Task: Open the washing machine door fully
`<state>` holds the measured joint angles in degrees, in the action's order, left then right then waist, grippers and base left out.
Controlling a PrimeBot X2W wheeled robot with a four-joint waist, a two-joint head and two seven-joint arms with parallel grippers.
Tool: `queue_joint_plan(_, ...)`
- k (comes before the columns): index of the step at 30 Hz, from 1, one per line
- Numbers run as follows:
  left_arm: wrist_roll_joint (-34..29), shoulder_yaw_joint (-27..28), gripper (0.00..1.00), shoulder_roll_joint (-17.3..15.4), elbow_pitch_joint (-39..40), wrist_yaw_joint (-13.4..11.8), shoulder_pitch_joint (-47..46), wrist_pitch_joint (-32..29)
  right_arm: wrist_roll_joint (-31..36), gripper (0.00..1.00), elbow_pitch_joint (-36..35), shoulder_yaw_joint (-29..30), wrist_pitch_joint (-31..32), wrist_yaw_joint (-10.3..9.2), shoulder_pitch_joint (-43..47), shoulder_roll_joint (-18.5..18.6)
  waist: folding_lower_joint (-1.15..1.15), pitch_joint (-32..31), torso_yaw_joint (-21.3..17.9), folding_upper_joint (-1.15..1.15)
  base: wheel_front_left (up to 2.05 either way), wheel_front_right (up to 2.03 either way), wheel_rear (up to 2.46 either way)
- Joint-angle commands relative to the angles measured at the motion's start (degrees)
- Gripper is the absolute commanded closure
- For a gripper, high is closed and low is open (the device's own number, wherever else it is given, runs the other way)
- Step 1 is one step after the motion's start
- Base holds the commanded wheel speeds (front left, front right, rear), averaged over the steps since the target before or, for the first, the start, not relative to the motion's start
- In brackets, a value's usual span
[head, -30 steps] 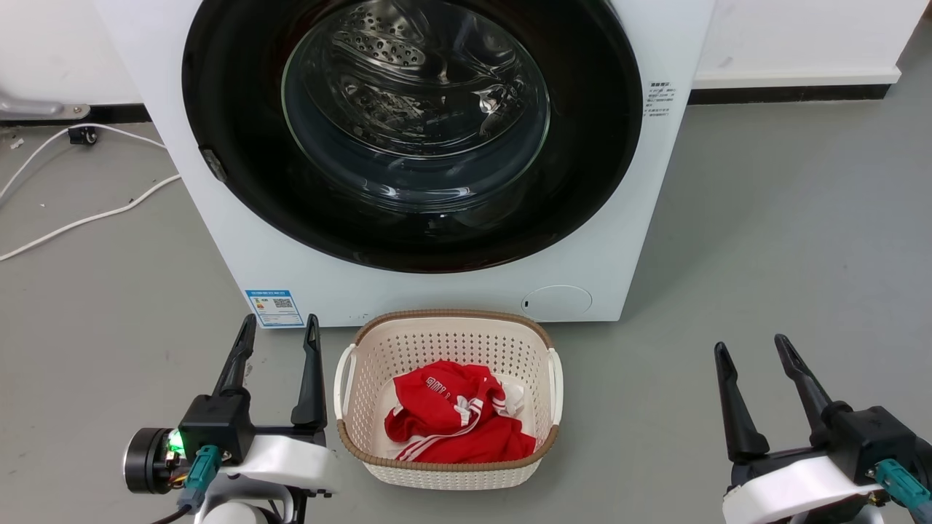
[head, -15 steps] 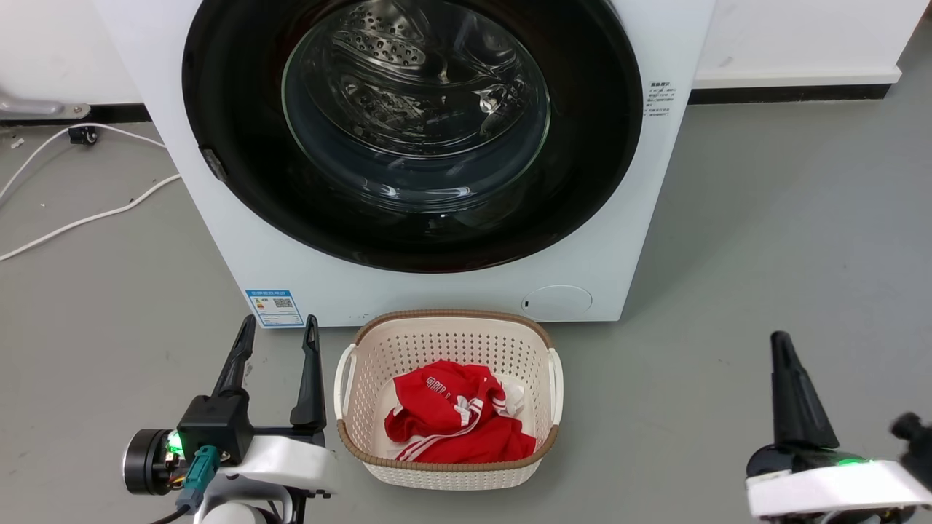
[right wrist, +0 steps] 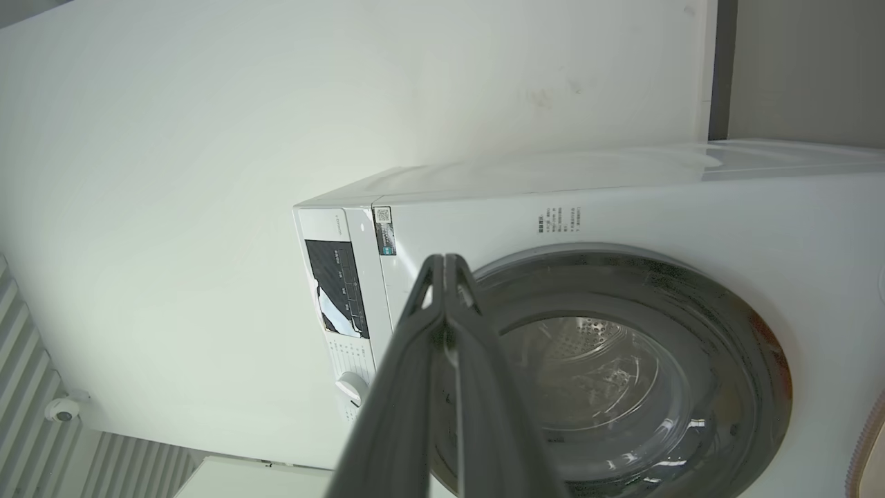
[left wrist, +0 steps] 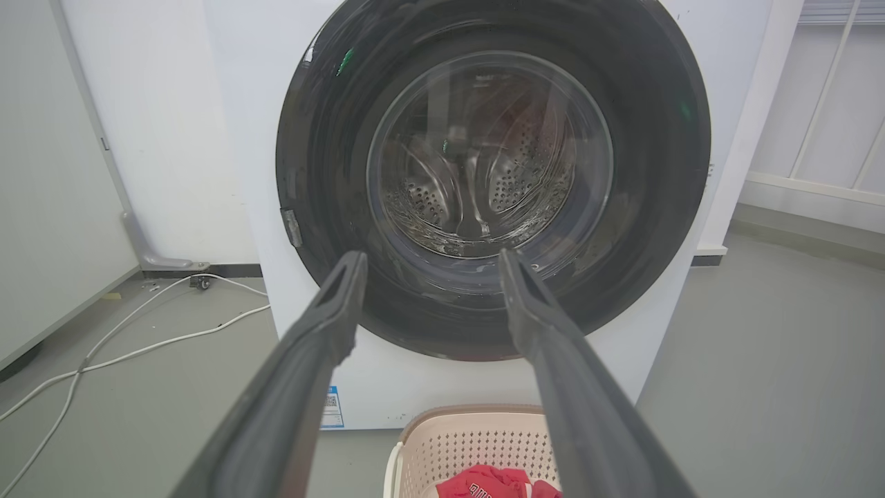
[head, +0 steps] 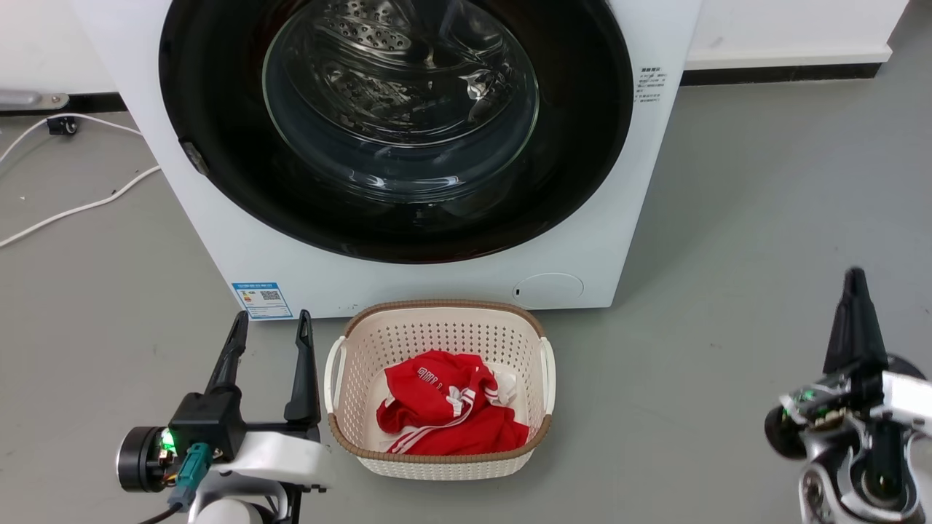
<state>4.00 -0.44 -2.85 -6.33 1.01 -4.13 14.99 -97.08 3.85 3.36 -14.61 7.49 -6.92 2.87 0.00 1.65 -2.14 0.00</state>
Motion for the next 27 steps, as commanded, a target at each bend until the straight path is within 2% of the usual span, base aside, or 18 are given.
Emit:
queue_joint_plan(1,0.2,0.22,0.0,-0.08,0.07,0.12,-0.82,0.29,-1.06,1.0,2.31,0.39,1.01,0.0,-2.92,1.27,0.0,0.31,-0.29,0.0,0.0,0.0,0.0)
queue_joint_plan(6,0.42,0.43,0.0,-0.07,0.38,0.23,-2.11,0.29,-6.86,1.0,10.97,1.08,4.15,0.0,-12.57,5.21,0.0,1.59,-0.07,0.0,0.0,0.0,0.0)
queue_joint_plan(11,0.12,0.6,0.0,-0.08,1.09,0.6,-4.11,0.24,-8.87,1.0,19.96,-1.03,6.97,0.0,-23.57,11.11,0.0,4.37,0.72,0.0,0.0,0.0,0.0)
queue_joint_plan(19,-0.8,1.42,0.0,-0.16,2.7,1.6,-7.64,0.23,-6.98,1.0,34.02,-10.11,14.17,0.0,-44.57,20.89,0.0,11.19,2.0,0.0,0.0,0.0,0.0)
queue_joint_plan(23,-0.62,1.61,0.0,-0.14,3.78,1.89,-9.68,0.23,-5.01,1.0,40.57,-15.9,19.4,0.0,-55.2,23.44,0.0,14.79,2.76,0.0,0.0,0.0,0.0)
queue_joint_plan(27,-0.41,1.1,0.0,-0.11,4.71,1.91,-11.87,0.23,-2.68,1.0,46.21,-21.48,25.47,0.0,-65.33,24.13,0.0,18.19,3.82,0.0,0.0,0.0,0.0)
